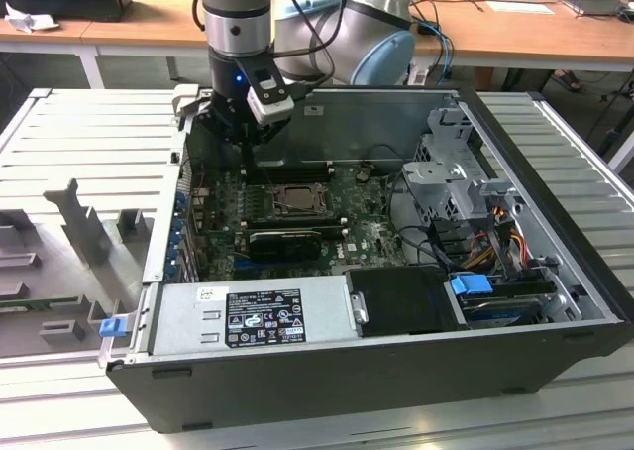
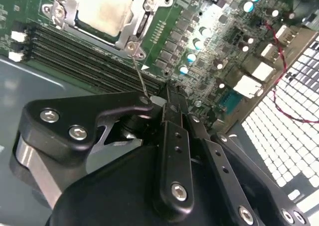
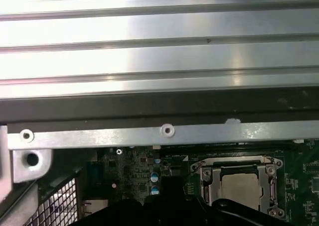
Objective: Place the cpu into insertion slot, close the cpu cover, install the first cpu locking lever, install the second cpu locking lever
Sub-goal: 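Install the first cpu locking lever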
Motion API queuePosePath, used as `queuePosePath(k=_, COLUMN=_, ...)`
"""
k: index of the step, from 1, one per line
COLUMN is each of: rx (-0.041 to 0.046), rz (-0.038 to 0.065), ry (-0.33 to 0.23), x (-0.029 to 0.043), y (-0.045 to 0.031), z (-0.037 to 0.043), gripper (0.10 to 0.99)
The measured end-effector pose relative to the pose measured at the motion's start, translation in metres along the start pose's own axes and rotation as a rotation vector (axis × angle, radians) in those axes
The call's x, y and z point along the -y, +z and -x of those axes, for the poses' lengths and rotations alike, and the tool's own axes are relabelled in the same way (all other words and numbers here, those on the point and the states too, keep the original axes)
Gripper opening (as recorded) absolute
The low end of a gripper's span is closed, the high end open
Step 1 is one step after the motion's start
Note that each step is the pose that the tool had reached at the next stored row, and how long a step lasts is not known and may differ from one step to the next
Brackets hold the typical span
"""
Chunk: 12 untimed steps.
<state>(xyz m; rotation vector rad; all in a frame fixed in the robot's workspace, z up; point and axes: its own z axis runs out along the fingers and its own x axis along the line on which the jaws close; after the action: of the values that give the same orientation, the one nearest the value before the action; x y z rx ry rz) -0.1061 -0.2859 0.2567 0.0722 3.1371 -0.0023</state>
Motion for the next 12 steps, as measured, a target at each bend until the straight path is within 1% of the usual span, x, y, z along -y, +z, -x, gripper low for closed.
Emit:
queuePosePath(k=2, rx=0.0001, rz=0.0, ry=0.0, x=-0.0004, y=0.0001, z=0.0088, gripper=0.106)
queuePosePath(k=3, rx=0.0001, rz=0.0, ry=0.0, x=-0.0007, y=0.0002, z=0.0148, gripper=0.106)
queuePosePath(k=7, rx=0.0, rz=0.0, ry=0.0, x=-0.0016, y=0.0005, z=0.0289, gripper=0.106)
queuePosePath(k=9, rx=-0.0001, rz=-0.001, ry=0.0, x=-0.0023, y=0.0012, z=0.0404, gripper=0.106)
queuePosePath(k=10, rx=-0.0003, rz=0.0, ry=0.0, x=-0.0024, y=0.0014, z=0.0434, gripper=0.106)
queuePosePath(k=11, rx=-0.0006, rz=0.005, ry=0.0, x=-0.0025, y=0.0016, z=0.0459, gripper=0.106)
queuePosePath(k=12, rx=-0.001, rz=0.017, ry=0.0, x=-0.0026, y=0.0019, z=0.0473, gripper=0.106)
